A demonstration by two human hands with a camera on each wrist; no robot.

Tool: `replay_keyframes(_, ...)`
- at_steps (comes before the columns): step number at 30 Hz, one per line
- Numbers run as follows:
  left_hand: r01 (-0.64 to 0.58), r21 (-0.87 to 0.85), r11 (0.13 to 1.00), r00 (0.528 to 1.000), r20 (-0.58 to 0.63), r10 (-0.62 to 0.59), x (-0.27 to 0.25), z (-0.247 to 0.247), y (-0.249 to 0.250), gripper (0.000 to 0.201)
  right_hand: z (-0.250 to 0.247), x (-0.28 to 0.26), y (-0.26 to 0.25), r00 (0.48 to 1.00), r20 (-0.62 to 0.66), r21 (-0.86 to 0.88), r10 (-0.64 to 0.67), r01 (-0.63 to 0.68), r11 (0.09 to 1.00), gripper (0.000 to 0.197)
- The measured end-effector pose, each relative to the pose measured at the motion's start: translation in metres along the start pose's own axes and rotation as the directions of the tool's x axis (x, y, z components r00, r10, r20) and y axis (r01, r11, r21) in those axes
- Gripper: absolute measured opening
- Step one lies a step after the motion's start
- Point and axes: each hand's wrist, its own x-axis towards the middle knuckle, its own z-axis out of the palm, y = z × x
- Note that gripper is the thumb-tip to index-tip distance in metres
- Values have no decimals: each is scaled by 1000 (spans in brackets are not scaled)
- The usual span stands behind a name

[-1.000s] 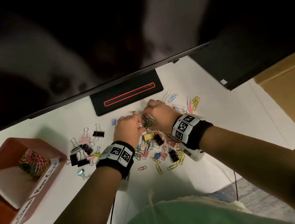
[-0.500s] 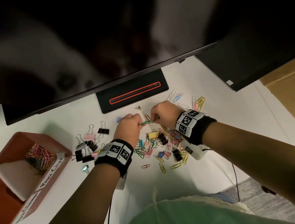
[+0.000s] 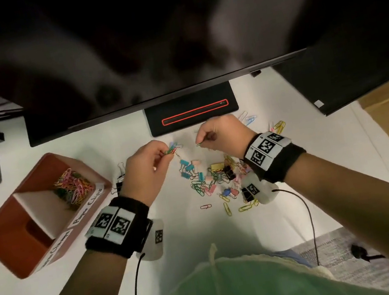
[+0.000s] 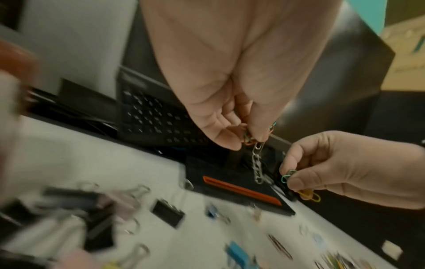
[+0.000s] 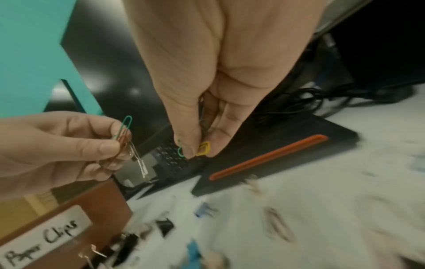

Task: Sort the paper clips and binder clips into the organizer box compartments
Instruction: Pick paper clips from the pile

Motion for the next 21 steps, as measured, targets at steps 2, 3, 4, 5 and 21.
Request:
replay_keyframes(2,48,-26,999,997,-61,-50,-17,-31,-9,5,9,10,-29,995,-16,-8,-96,95,995,8)
replay_keyframes(3,73,-25,997,993,-89,-75,-26,-46,-16,6,16,16,-45,991,-18,-9,-136,136,991,7)
replay_keyframes(4,108,-43,993,987,-118,-113,-35,-60,-24,7,24,23,-62,985,-19,-7,-173,173,985,7)
replay_keyframes(5,156,-94,983,975,-145,-168,-43,-75,-32,7,34,30,-79,978,-20,-4,-209,209,978,8)
replay_keyframes(21,277,91,956,942,-222,-252,-65,-137,-94,35,150,57,-173,970,85,74,-230,224,972,22)
